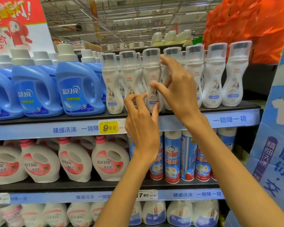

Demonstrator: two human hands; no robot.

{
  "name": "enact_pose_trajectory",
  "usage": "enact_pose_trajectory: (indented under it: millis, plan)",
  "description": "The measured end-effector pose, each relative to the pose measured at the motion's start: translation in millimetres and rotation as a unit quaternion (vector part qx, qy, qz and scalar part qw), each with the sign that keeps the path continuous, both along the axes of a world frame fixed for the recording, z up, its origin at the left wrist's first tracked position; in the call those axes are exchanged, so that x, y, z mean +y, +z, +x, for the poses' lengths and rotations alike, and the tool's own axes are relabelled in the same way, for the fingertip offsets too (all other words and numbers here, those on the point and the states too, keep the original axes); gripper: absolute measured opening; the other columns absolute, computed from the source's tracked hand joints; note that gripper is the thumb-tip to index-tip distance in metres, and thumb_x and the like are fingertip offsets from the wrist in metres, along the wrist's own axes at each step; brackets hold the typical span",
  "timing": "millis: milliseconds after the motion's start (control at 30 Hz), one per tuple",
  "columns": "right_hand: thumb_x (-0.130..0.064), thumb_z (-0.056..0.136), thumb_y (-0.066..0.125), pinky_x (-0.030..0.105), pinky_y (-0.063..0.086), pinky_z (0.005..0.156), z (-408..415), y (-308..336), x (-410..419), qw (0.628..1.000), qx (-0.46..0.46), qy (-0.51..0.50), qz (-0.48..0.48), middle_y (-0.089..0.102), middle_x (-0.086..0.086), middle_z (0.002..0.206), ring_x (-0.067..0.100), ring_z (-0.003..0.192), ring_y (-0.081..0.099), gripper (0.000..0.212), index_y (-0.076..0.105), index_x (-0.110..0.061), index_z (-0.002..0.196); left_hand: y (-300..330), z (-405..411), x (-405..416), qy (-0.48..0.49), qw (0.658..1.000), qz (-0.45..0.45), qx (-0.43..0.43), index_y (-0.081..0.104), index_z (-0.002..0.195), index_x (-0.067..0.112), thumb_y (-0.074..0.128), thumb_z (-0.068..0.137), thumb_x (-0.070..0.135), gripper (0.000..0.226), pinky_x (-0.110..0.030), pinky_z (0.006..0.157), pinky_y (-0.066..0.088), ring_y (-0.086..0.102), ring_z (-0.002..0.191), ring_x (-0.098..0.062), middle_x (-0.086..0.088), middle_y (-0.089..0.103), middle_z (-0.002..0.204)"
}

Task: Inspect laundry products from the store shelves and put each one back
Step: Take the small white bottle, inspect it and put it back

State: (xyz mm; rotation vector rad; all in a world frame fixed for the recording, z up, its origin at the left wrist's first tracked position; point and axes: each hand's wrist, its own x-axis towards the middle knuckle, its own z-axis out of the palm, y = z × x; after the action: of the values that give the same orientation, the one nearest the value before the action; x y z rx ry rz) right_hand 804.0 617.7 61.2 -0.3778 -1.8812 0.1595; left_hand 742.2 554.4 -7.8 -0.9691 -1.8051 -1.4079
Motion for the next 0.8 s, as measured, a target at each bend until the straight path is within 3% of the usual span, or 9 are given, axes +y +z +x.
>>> enact_pose_trajectory:
  millis: [167, 267, 400, 467, 567, 700, 800]
  plan:
    - [-0.019, 0.084, 0.072, 0.037, 0.052, 0.08, 1.9, -2.4, -1.5, 1.0, -0.001, 0.008, -0.005, 0.055, 0.005, 0.133, 0.017, 0.069, 0.058, 0.061, 0.046, -0.009, 0.137, 3.1, 0.6, 1.4, 0.019, 1.0, -0.022, 0.008, 0.058, 0.115, 0.008, 0.07, 0.085, 0.031, 0.038, -0.031, 0.055, 0.051, 0.064, 0.077, -0.022, -0.01, 0.051, 0.116]
    - [-0.02, 0.086, 0.07, 0.032, 0.051, 0.076, 10.7, 1.7, 0.7, 0.999, 0.036, 0.023, 0.002, 0.06, 0.005, 0.124, 0.017, 0.07, 0.06, 0.05, 0.051, -0.007, 0.131, 4.9, 1.3, 0.3, 0.026, 0.999, -0.033, 0.011, 0.058, 0.116, 0.008, 0.07, 0.085, 0.029, 0.039, -0.028, 0.055, 0.047, 0.064, 0.081, -0.022, -0.011, 0.051, 0.117]
    - [-0.028, 0.091, 0.06, 0.029, 0.043, 0.086, 21.8, 16.6, 10.7, 0.992, 0.075, -0.074, 0.067, 0.06, 0.003, 0.123, 0.024, 0.106, 0.053, 0.042, 0.053, -0.01, 0.129, 7.0, 9.1, 1.8, 0.036, 0.996, -0.022, 0.077, 0.058, 0.118, 0.007, 0.075, 0.08, 0.02, 0.043, -0.033, 0.079, 0.05, 0.058, 0.102, -0.026, -0.013, 0.055, 0.118]
    - [-0.035, 0.093, 0.054, 0.034, 0.034, 0.098, 22.2, 24.8, 17.2, 0.982, 0.018, -0.156, 0.103, 0.051, 0.002, 0.136, 0.028, 0.124, 0.041, 0.051, 0.046, -0.013, 0.138, 9.1, 16.1, 4.9, 0.052, 0.989, -0.024, 0.134, 0.06, 0.117, 0.009, 0.075, 0.08, 0.018, 0.042, -0.033, 0.088, 0.043, 0.055, 0.109, -0.027, -0.011, 0.058, 0.119]
    - [-0.044, 0.096, 0.046, 0.037, 0.02, 0.106, 19.4, 27.4, 23.5, 0.967, -0.086, -0.211, 0.111, 0.035, 0.002, 0.149, 0.027, 0.138, 0.025, 0.058, 0.037, -0.014, 0.144, 12.0, 20.4, 8.7, 0.055, 0.987, -0.043, 0.144, 0.061, 0.122, 0.01, 0.072, 0.081, 0.019, 0.043, -0.035, 0.096, 0.038, 0.05, 0.118, -0.029, -0.009, 0.058, 0.126]
    - [-0.04, 0.094, 0.052, 0.036, 0.028, 0.105, 22.7, 21.7, 18.6, 0.977, -0.036, -0.169, 0.122, 0.044, 0.007, 0.14, 0.028, 0.133, 0.033, 0.052, 0.046, -0.009, 0.135, 8.3, 18.0, 8.7, 0.037, 0.989, -0.05, 0.131, 0.062, 0.119, 0.007, 0.072, 0.082, 0.017, 0.04, -0.035, 0.101, 0.034, 0.047, 0.122, -0.03, -0.011, 0.055, 0.131]
    - [-0.027, 0.091, 0.06, 0.031, 0.039, 0.097, 25.6, 15.5, 9.6, 0.991, 0.044, -0.035, 0.118, 0.051, 0.016, 0.127, 0.029, 0.12, 0.045, 0.039, 0.053, -0.002, 0.121, 4.4, 17.3, 7.8, -0.008, 0.992, -0.031, 0.125, 0.063, 0.116, 0.005, 0.073, 0.082, 0.018, 0.038, -0.037, 0.099, 0.037, 0.047, 0.123, -0.031, -0.014, 0.054, 0.13]
